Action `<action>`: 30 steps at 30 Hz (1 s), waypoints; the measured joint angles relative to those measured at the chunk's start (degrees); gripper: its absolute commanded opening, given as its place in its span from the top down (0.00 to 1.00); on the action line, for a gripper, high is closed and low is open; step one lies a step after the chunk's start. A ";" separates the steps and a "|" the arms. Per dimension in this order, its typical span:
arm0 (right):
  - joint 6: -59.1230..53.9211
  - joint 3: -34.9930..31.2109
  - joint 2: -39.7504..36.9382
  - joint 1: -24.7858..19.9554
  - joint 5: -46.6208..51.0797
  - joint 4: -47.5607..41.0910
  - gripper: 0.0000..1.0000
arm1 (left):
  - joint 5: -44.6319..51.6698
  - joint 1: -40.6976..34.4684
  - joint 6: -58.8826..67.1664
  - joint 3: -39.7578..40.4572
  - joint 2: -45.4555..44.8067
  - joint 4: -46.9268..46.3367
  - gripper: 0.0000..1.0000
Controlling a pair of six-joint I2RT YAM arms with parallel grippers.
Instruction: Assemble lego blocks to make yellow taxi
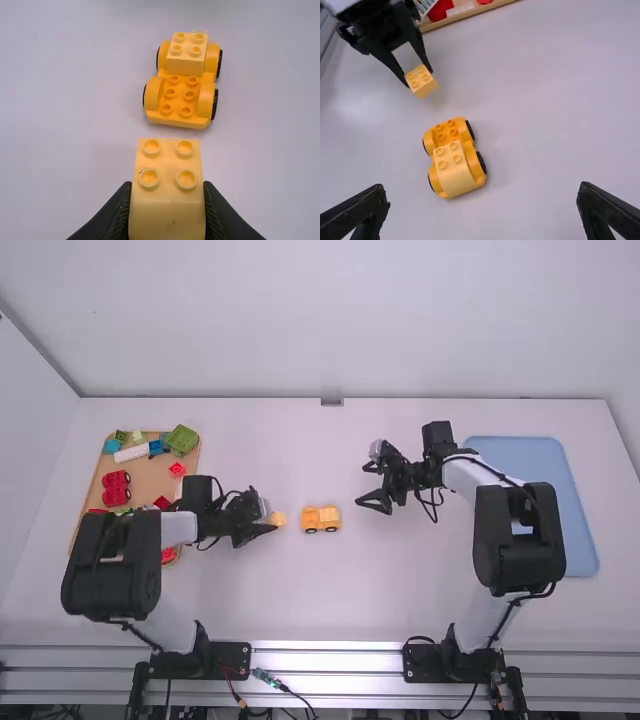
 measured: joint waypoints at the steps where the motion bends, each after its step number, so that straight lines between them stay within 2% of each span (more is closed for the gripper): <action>1: -0.09 0.00 0.00 0.00 0.07 -0.09 0.01 | 0.26 0.00 0.55 1.18 1.14 -1.73 0.98; 5: -1.51 0.00 0.00 0.00 0.28 -0.98 0.01 | 3.32 0.00 9.31 8.70 5.86 -17.11 0.98; 9: -2.64 0.00 0.00 0.00 0.31 -1.14 0.01 | 4.96 -0.11 16.50 11.58 6.71 -20.94 0.98; 12: -3.56 -0.37 -0.07 0.00 0.24 -0.35 0.01 | 5.25 -0.11 18.69 11.52 6.73 -18.08 0.98; 15: -4.76 -2.82 -0.22 0.00 0.00 3.52 0.01 | 5.70 -0.07 18.51 9.14 6.84 -8.68 0.98; 18: -4.24 -6.97 -0.26 -0.02 -0.04 11.32 0.01 | 6.23 -0.04 14.25 5.57 7.85 1.53 0.98; 21: -2.16 -10.67 -0.26 0.00 -0.50 19.28 0.01 | 7.17 -0.04 10.78 3.23 8.52 6.32 0.98; 27: -0.15 -17.55 -0.26 0.52 -1.84 31.82 0.01 | 10.69 -0.04 5.07 1.97 8.70 9.94 0.98; 30: 0.55 -20.37 -0.26 2.64 -1.46 36.57 0.01 | 12.24 -0.04 3.61 1.99 8.70 9.27 0.98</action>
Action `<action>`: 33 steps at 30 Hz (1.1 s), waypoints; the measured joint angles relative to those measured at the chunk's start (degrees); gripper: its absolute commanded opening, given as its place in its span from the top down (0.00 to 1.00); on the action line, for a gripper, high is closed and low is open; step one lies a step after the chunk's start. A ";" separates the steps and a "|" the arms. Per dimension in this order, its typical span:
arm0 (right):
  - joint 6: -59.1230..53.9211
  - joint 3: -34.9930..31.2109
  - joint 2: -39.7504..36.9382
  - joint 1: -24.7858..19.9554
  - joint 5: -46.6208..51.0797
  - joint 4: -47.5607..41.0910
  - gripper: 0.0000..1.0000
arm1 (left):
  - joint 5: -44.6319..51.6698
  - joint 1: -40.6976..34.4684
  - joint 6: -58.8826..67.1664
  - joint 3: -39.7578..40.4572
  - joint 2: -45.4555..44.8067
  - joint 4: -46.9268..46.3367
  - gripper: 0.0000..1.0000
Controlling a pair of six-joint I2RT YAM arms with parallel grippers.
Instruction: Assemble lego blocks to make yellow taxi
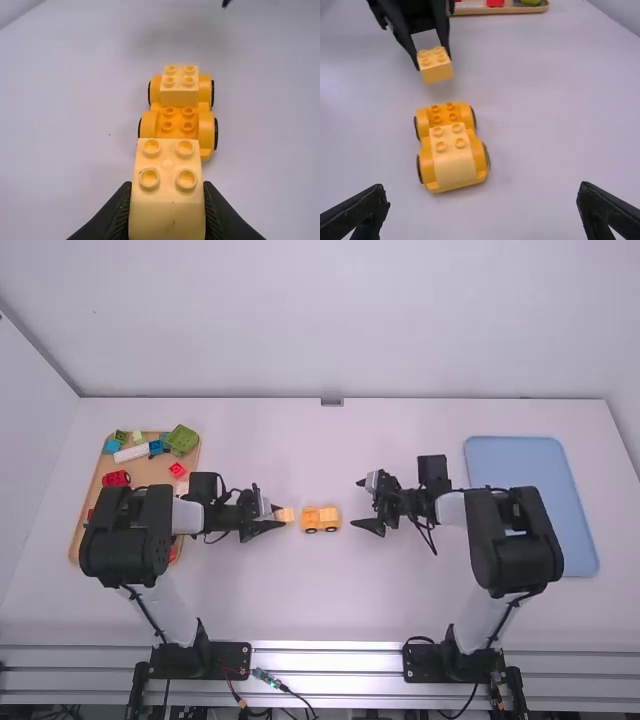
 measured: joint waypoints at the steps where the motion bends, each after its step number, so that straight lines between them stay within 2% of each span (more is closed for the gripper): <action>1: 0.48 -0.90 0.00 1.27 0.33 2.10 0.01 | 0.48 -0.13 -0.31 0.04 0.00 -0.39 0.98; 8: 3.91 -1.14 3.56 5.73 0.28 10.23 0.01 | 2.40 -2.23 -1.29 2.38 0.00 -3.19 0.98; 14: 5.22 3.56 12.76 5.86 -4.35 9.38 0.01 | 2.75 -4.46 -2.03 3.06 0.00 -3.21 0.98; 18: 4.39 5.84 16.06 6.25 -6.64 9.55 0.01 | 2.78 -4.57 -3.17 3.08 0.00 -3.02 0.97; 25: 4.24 8.20 19.50 8.68 -7.76 9.38 0.01 | 1.95 -5.51 -5.11 3.17 0.00 -2.05 0.97; 31: 4.24 8.92 20.26 8.44 -8.37 9.49 0.01 | -2.01 -9.25 -8.24 3.17 0.00 0.35 0.98; 33: 4.33 8.90 20.26 8.44 -8.33 10.62 0.05 | -3.43 -10.38 -8.66 3.17 0.00 0.48 0.98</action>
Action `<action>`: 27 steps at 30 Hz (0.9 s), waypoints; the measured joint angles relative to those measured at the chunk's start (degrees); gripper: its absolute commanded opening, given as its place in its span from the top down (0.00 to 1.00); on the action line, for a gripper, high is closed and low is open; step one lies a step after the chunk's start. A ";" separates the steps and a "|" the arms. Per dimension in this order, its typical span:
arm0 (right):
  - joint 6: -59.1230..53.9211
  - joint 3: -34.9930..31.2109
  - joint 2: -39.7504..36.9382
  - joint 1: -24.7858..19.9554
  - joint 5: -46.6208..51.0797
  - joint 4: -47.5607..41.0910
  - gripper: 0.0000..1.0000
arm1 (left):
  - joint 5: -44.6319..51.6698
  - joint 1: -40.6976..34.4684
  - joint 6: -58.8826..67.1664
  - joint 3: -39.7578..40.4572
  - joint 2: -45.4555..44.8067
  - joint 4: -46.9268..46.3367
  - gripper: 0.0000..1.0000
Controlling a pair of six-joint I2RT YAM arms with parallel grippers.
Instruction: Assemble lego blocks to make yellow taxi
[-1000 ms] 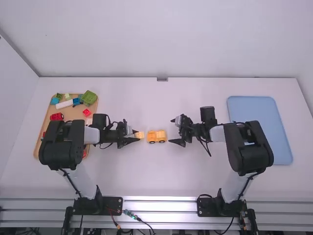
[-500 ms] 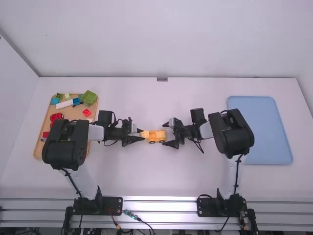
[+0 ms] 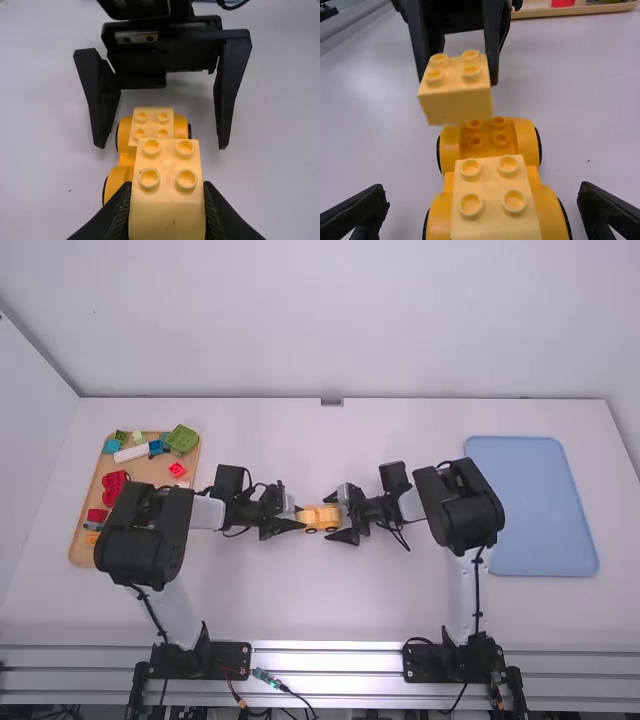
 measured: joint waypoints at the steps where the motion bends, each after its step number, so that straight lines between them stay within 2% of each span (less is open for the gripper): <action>1: 0.09 -0.11 0.00 -0.02 0.20 1.25 0.07 | -0.61 -0.44 -0.24 0.00 0.00 -0.02 0.98; 10: 6.80 -5.51 0.00 1.55 5.25 16.81 0.13 | -5.79 -2.05 -6.51 0.00 0.00 4.17 0.98; 14: 8.72 -7.04 0.02 3.10 7.17 19.32 0.14 | -6.08 -2.05 -7.32 0.00 0.00 4.46 0.98; 18: 9.60 -7.32 0.00 3.67 8.44 19.71 0.28 | -6.19 -2.03 -7.93 0.00 0.00 4.20 0.98; 19: 9.60 -7.30 0.00 3.58 8.85 19.21 0.41 | -6.23 -2.03 -8.07 0.00 0.00 4.20 0.98; 21: 9.81 -7.04 0.00 3.54 8.70 17.79 0.52 | -6.34 -2.03 -8.07 0.00 0.00 4.17 0.98; 23: 9.90 -6.16 0.00 3.50 8.22 16.02 0.58 | -6.43 -2.03 -8.07 0.00 0.00 3.98 0.98; 27: 8.70 -4.44 -0.02 3.43 7.61 12.37 0.58 | -6.32 -2.03 -7.76 0.00 0.17 3.91 0.98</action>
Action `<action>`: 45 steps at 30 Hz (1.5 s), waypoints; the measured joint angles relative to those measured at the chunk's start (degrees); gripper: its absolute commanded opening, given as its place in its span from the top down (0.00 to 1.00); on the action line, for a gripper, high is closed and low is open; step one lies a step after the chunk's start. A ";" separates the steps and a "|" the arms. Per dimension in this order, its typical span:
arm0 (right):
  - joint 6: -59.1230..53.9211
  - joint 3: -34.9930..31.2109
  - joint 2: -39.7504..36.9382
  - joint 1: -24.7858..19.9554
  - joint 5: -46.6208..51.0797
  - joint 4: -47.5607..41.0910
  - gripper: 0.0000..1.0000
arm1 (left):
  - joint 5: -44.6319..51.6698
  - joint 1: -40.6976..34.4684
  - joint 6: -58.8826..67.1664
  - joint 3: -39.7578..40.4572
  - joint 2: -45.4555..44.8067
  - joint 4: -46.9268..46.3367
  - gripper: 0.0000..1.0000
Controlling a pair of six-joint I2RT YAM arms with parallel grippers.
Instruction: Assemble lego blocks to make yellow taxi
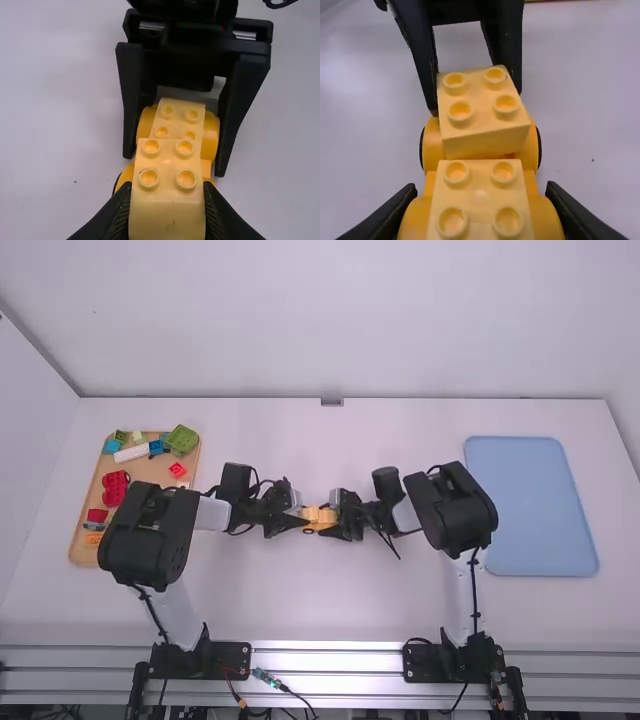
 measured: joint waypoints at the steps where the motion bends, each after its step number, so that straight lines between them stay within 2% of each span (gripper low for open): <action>1: -0.39 0.24 0.02 -0.02 -0.02 -0.61 0.57 | 0.15 0.00 0.13 0.11 0.26 0.00 0.98; 8: -3.34 0.42 0.02 -0.42 -0.09 -1.33 0.59 | 2.75 0.26 1.05 2.21 3.39 -0.52 0.98; 19: -6.56 -0.22 0.02 -0.74 -1.88 -1.86 0.64 | 6.05 0.28 12.04 7.56 5.44 -13.31 0.98; 28: -6.51 -0.20 0.02 -0.90 -2.05 -1.95 0.66 | 4.94 -0.13 14.78 7.85 5.44 -13.05 0.96; 31: -6.54 -0.20 0.02 -1.09 -1.88 -1.84 0.65 | 4.87 -0.24 14.23 7.52 5.44 -11.45 0.84; 34: -6.43 -0.20 0.02 -1.31 -1.81 -1.77 0.64 | 4.74 -0.57 11.17 6.60 5.44 -8.22 0.58; 36: -6.62 -0.20 0.02 -1.27 -1.95 -1.66 0.64 | 4.63 -0.79 10.23 6.45 5.44 -7.48 0.49; 37: -6.71 -0.20 0.02 -0.98 -2.10 -1.73 0.63 | 4.22 -1.25 9.66 6.49 5.44 -6.95 0.40; 39: -6.97 -0.20 0.02 -0.42 -2.23 -1.86 0.63 | 3.61 -1.97 9.14 6.47 5.44 -6.91 0.01; 45: -7.10 -0.20 0.02 -0.46 -2.58 -1.81 0.61 | 1.20 -2.08 6.05 6.43 6.10 -6.67 0.01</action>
